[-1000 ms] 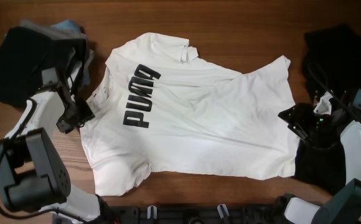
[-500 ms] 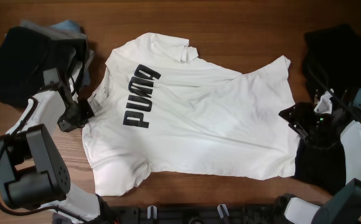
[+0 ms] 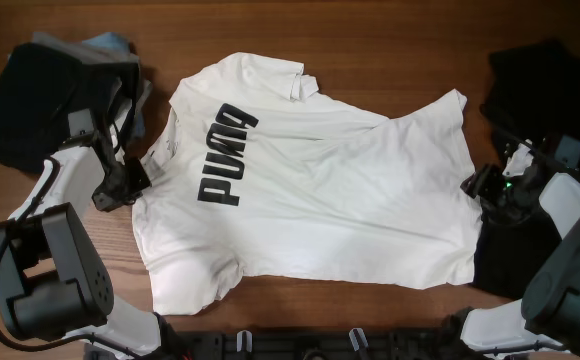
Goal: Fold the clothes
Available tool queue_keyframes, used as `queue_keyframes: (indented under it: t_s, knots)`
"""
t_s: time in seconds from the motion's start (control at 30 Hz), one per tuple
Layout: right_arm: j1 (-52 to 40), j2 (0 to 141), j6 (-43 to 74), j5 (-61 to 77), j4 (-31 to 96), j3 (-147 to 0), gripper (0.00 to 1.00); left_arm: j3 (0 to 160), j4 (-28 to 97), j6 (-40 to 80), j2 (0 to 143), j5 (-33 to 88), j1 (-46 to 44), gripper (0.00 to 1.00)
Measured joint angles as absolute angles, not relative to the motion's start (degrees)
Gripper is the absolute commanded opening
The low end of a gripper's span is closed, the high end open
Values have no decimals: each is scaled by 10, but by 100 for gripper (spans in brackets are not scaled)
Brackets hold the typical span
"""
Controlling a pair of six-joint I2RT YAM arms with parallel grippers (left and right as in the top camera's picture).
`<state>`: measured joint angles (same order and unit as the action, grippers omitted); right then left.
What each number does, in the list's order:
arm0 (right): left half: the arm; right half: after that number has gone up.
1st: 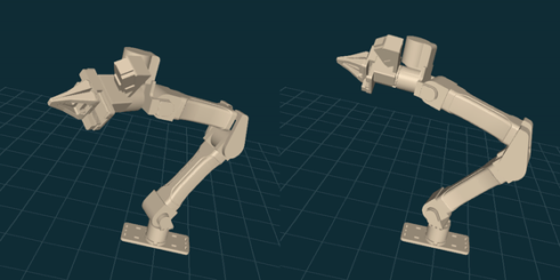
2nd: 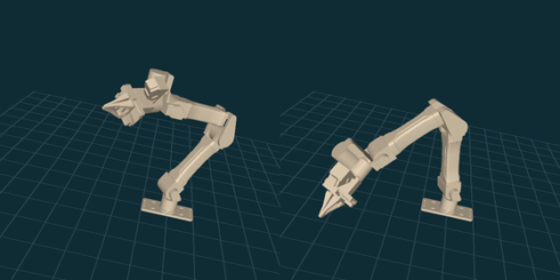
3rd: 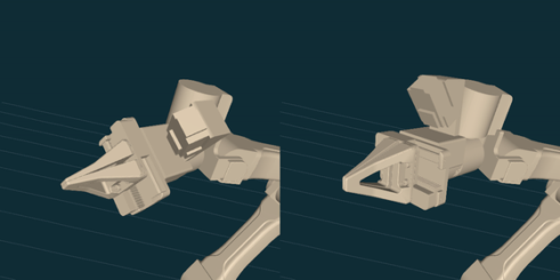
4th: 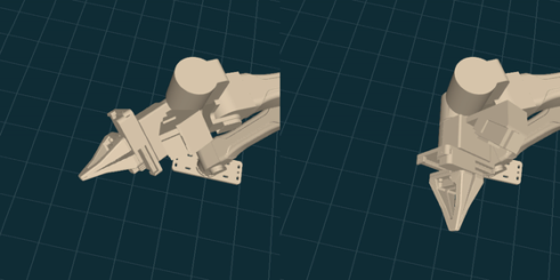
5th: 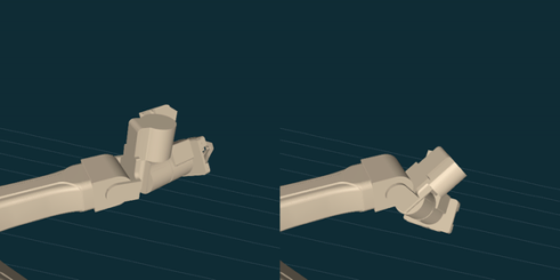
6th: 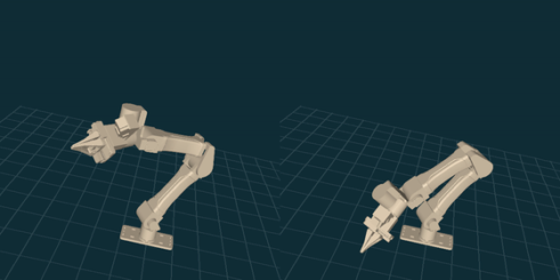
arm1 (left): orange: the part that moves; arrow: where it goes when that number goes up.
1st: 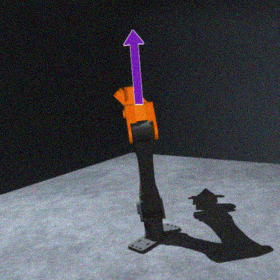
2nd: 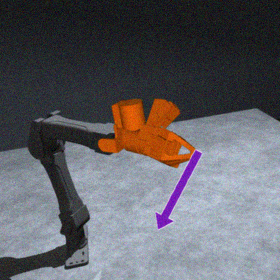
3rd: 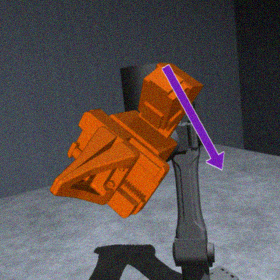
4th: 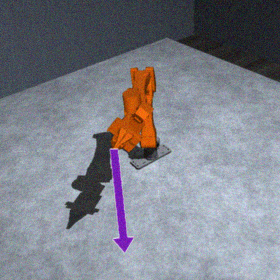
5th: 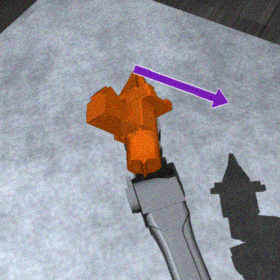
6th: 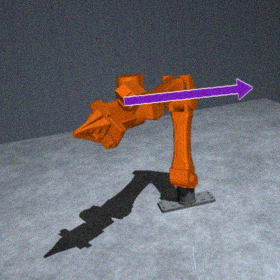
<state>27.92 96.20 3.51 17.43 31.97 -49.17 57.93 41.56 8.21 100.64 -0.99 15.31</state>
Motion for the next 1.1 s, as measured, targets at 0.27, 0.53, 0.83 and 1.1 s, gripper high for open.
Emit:
queue_keyframes:
  t_s: [0.27, 0.53, 0.83, 1.1]
  knots:
    - [240, 1016, -11, 195, 309, -529, 14, 579, 420, 82, 1006, -10, 153, 4]
    - [221, 1046, -1, 206, 353, -576, 8, 579, 420, 82, 1006, -10, 153, 4]
    - [222, 1053, 17, 142, 387, -664, 73, 579, 420, 82, 1006, -10, 153, 4]
    - [222, 1055, 12, 70, 442, -664, 68, 579, 420, 82, 1006, -10, 153, 4]
